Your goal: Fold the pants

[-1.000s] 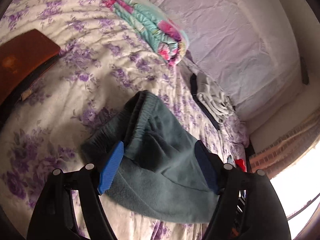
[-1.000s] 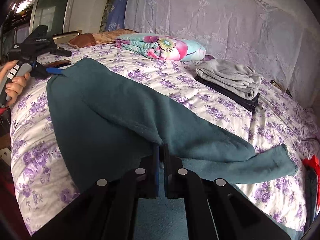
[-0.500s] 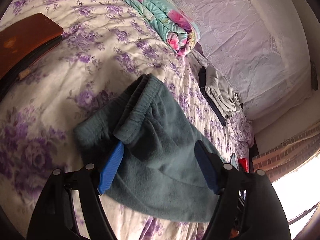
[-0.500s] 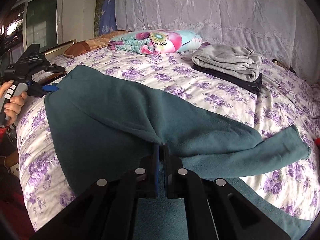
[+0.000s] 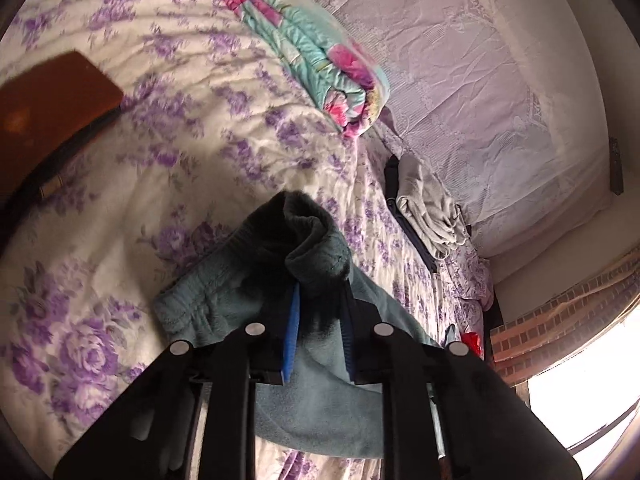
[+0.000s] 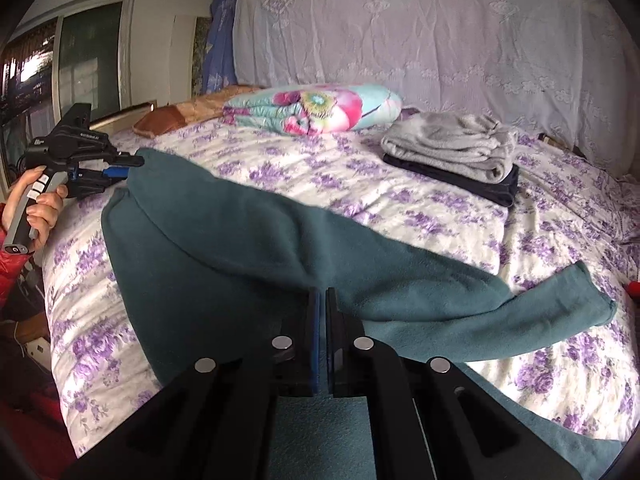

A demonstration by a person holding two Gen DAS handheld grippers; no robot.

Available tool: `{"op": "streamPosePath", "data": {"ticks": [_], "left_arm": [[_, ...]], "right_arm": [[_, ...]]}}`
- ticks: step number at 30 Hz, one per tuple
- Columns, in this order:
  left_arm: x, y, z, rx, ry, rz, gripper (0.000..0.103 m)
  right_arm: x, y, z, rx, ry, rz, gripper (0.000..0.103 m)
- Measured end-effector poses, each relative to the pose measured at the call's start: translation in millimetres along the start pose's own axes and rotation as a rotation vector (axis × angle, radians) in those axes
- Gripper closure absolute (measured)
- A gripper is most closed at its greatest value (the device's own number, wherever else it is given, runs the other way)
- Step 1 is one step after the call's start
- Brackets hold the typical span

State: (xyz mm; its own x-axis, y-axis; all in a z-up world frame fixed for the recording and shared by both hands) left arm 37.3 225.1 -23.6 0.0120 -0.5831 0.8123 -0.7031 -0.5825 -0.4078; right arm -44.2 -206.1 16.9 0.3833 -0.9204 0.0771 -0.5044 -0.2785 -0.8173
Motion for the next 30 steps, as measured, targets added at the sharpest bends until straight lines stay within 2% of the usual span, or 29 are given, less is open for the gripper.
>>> {"op": "streamPosePath", "data": {"ticks": [3,5,7,9,11,12,14,16,20,21,22,23,28,30], "left_arm": [[8,-7,-12,0.011,0.002,0.024,0.087],[13,-11,-20,0.010,-0.002,0.045,0.087],[13,-13,-25,0.000,-0.036,0.068,0.087],[1,-15,-25,-0.016,-0.065,0.050,0.087],[-11,-14,-23,-0.027,-0.058,0.006,0.087],[-14,-12,-23,-0.029,-0.050,-0.007,0.087],[-14,-10,-24,-0.023,-0.042,-0.005,0.087],[-9,-10,-24,-0.019,-0.042,0.010,0.087],[1,-14,-25,-0.020,-0.045,0.033,0.087],[3,-16,-25,-0.021,-0.049,0.041,0.087],[5,-17,-25,-0.022,-0.050,0.045,0.087],[6,-18,-24,-0.023,-0.053,0.047,0.087],[6,-19,-25,-0.037,-0.072,0.065,0.087],[3,-15,-27,-0.044,-0.091,0.081,0.087]], "right_arm": [[7,-7,-21,0.038,-0.035,0.067,0.101],[1,-8,-34,0.040,-0.077,0.064,0.101],[-11,-5,-39,0.014,-0.069,-0.016,0.101],[-25,-1,-38,0.028,0.005,-0.137,0.100],[-31,3,-29,0.020,0.037,-0.219,0.087],[-34,4,-24,0.011,0.041,-0.237,0.074],[-39,7,-11,-0.016,0.023,-0.287,0.068],[-48,11,0,-0.030,0.059,-0.374,0.065],[-57,12,21,-0.049,0.087,-0.476,0.067],[-59,12,24,-0.050,0.099,-0.495,0.072],[-59,11,30,-0.063,0.103,-0.512,0.089],[-58,10,34,-0.075,0.106,-0.518,0.098],[-59,-1,-5,-0.008,0.087,-0.464,0.100],[-62,2,-25,0.000,0.043,-0.436,0.100]]}}
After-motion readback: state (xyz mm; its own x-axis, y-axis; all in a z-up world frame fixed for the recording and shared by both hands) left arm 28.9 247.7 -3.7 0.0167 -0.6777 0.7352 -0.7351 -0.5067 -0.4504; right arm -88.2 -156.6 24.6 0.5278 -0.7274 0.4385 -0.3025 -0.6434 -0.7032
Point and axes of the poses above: each gripper's, at about its wrist camera, not at the fingertips, and z roughly the way its jaws point, x to its right, y to its underside, the point moved 4 cm from there along z, roughly the way its jaws point, and after that the axes turned 6 degrees about y, right-handed, at the moved point
